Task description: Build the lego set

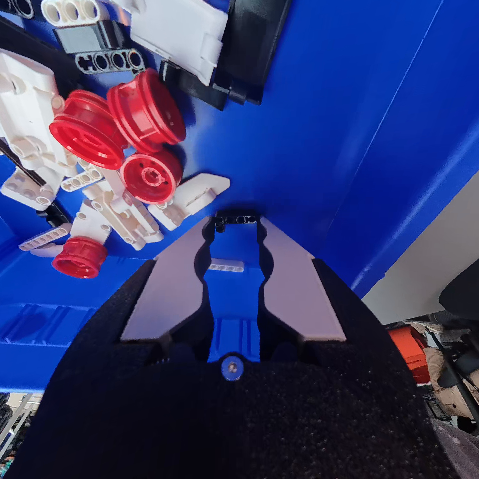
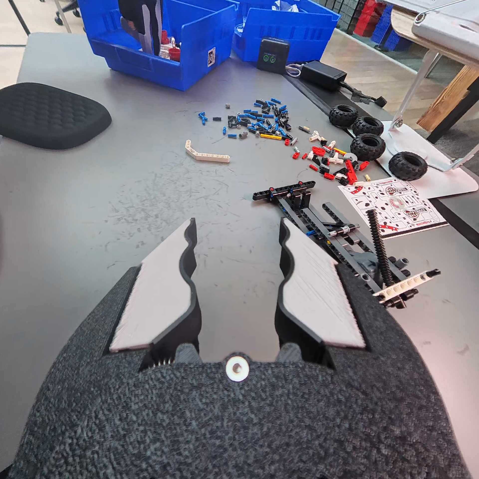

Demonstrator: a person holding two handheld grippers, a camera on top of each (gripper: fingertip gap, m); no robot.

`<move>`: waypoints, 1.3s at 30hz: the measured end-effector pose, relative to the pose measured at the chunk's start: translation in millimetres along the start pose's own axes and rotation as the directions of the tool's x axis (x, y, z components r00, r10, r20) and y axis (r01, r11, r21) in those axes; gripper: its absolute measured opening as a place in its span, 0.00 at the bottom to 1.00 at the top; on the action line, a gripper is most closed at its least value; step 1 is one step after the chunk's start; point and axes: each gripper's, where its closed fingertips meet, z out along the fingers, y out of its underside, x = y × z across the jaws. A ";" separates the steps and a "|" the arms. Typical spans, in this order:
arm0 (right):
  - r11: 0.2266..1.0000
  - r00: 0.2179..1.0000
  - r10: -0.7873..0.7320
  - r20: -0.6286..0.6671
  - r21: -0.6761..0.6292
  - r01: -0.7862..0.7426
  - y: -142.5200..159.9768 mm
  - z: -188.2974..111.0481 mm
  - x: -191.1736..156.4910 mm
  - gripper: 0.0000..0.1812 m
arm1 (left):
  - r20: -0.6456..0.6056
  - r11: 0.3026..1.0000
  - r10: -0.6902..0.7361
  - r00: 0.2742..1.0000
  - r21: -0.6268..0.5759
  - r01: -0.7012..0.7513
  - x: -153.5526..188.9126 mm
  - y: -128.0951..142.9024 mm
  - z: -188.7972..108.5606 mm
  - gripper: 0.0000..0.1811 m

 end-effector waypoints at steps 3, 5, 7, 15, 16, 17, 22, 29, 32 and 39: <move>1.000 1.000 0.004 -0.020 0.019 -0.003 0.4 -1.3 1.7 0.34 | 0.067 0.995 0.028 0.997 0.091 -0.034 7.5 -9.4 -23.9 0.18; 0.999 0.999 0.007 -0.042 0.041 -0.005 -1.9 -3.3 5.0 0.34 | 0.114 0.967 0.067 0.991 0.236 -0.093 28.6 -32.1 -57.7 0.18; 0.998 0.998 0.016 -0.067 0.067 -0.012 -4.3 -2.6 10.1 0.34 | 0.131 0.903 0.165 0.978 0.379 -0.203 72.4 -60.9 -91.1 0.18; 0.998 0.999 -0.031 -0.009 0.055 0.032 -5.2 18.4 -13.3 0.35 | 0.167 0.500 0.734 0.658 0.521 -0.692 295.6 -150.5 -78.9 0.18; 0.998 0.999 -0.049 0.004 0.043 0.049 -4.1 21.0 -18.4 0.34 | 0.166 0.471 0.772 0.613 0.499 -0.727 311.9 -158.5 -67.7 0.18; 0.997 0.998 -0.065 0.011 0.034 0.064 -3.1 23.5 -22.5 0.34 | 0.164 0.439 0.806 0.569 0.481 -0.759 325.8 -166.1 -57.7 0.18; 0.996 0.996 -0.092 0.015 -0.001 0.092 6.5 31.3 -30.8 0.34 | 0.177 0.322 0.891 0.418 0.404 -0.856 360.4 -193.9 -37.4 0.18; 0.997 0.997 -0.075 -0.009 -0.001 0.075 14.0 27.8 -24.1 0.33 | 0.220 0.382 0.819 0.530 0.481 -0.789 344.1 -212.2 -51.0 0.25; 0.998 0.998 -0.067 -0.018 0.005 0.067 15.2 26.2 -20.6 0.32 | 0.147 0.462 0.724 0.673 0.621 -0.633 342.8 -209.9 -61.4 0.25; 0.998 0.998 -0.061 -0.025 0.014 0.062 12.7 27.8 -19.3 0.32 | -0.113 0.608 0.539 0.835 0.738 -0.293 365.0 -187.2 -48.0 0.25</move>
